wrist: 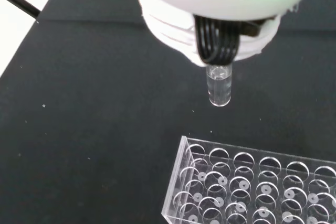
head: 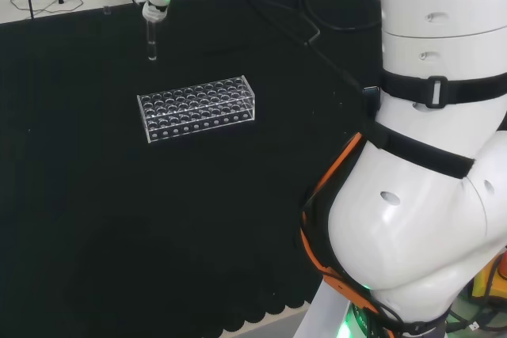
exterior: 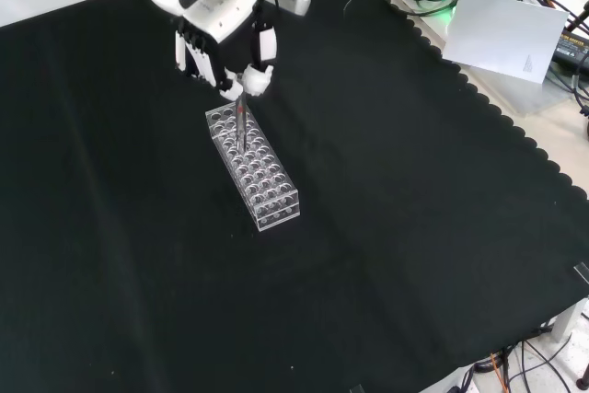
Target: Shake the test tube.
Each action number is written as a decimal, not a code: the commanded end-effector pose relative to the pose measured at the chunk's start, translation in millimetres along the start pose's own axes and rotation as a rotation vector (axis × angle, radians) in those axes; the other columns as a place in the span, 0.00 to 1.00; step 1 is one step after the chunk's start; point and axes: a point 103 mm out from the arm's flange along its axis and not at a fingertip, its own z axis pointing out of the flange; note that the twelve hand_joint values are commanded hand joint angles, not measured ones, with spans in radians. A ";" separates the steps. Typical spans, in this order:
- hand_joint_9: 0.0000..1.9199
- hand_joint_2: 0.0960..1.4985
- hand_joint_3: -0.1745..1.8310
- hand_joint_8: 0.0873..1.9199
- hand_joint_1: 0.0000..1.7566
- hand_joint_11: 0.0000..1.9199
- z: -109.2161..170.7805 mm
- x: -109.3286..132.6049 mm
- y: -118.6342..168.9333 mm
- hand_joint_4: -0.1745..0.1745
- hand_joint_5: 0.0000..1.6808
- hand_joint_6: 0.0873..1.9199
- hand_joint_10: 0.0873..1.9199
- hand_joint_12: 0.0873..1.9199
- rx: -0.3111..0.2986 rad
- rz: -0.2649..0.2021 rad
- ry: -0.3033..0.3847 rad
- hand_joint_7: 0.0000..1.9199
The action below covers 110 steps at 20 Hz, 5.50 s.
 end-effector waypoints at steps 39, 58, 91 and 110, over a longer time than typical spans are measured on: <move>0.77 0.31 0.47 0.30 0.82 0.49 -29.1 -58.2 -49.3 0.00 0.82 0.21 0.04 0.59 -0.032 0.154 -0.042 0.75; 0.78 0.31 0.47 0.30 0.82 0.49 -32.0 -99.9 -75.8 0.00 0.82 0.21 0.03 0.59 -0.034 0.233 -0.052 0.75; 0.78 0.31 0.47 0.30 0.82 0.49 -3.6 14.8 -14.9 0.00 0.82 0.21 0.03 0.59 0.027 0.027 -0.008 0.75; 0.78 0.31 0.47 0.30 0.82 0.49 -24.1 -115.8 -55.1 0.00 0.82 0.21 0.02 0.59 -0.002 0.267 -0.059 0.75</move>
